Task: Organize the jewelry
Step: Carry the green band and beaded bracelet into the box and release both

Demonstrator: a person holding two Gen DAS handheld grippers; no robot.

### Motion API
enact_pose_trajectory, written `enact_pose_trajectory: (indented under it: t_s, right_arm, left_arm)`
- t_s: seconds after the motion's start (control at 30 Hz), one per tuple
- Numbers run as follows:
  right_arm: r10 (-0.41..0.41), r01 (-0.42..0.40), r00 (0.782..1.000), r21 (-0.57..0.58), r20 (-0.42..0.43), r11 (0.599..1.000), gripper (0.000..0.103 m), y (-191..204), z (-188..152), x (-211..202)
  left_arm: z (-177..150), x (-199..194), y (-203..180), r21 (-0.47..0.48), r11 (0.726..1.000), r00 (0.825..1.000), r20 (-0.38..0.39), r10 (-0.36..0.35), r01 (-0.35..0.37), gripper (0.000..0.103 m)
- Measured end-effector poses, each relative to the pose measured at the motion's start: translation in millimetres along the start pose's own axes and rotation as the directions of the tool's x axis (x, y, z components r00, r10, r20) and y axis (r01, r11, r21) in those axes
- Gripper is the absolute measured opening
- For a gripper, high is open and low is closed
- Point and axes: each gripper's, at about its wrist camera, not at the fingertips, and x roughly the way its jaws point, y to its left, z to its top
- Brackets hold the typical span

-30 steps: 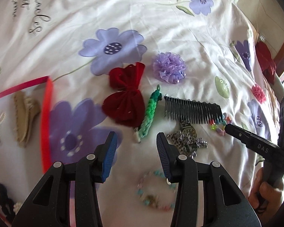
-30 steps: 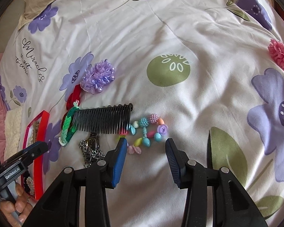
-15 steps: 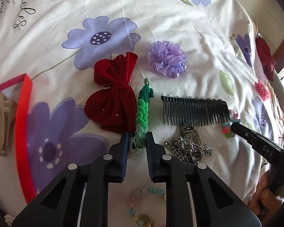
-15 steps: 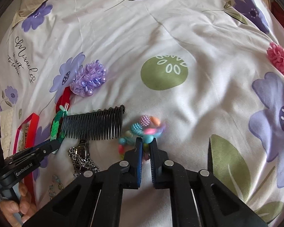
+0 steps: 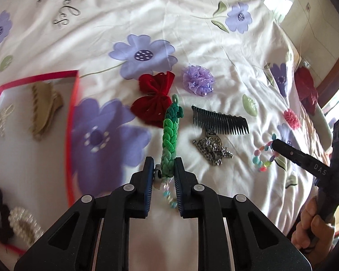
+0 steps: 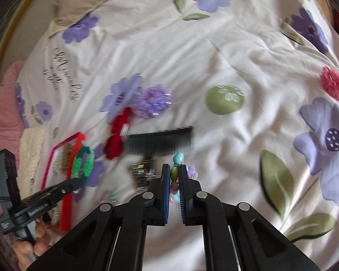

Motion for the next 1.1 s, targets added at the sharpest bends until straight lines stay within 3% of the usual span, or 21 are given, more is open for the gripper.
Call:
enact_pose_trajectory:
  t_s: [0.4,1.1]
  right_arm:
    - [0.119,-0.122,0.992,-0.112,-0.035,0.986,0.007,75,-17,-4]
    - [0.199,-0.229,0.969,-0.236,-0.144,0.944,0.007,163,-49,22]
  left_arm:
    - [-29,-54,47,-0.107,0.994,0.997,0.066,0.042,-0.035,0.016]
    - [-68,-100,135,-0.278,0.953,0.984,0.097,0.150,-0.118,0.016]
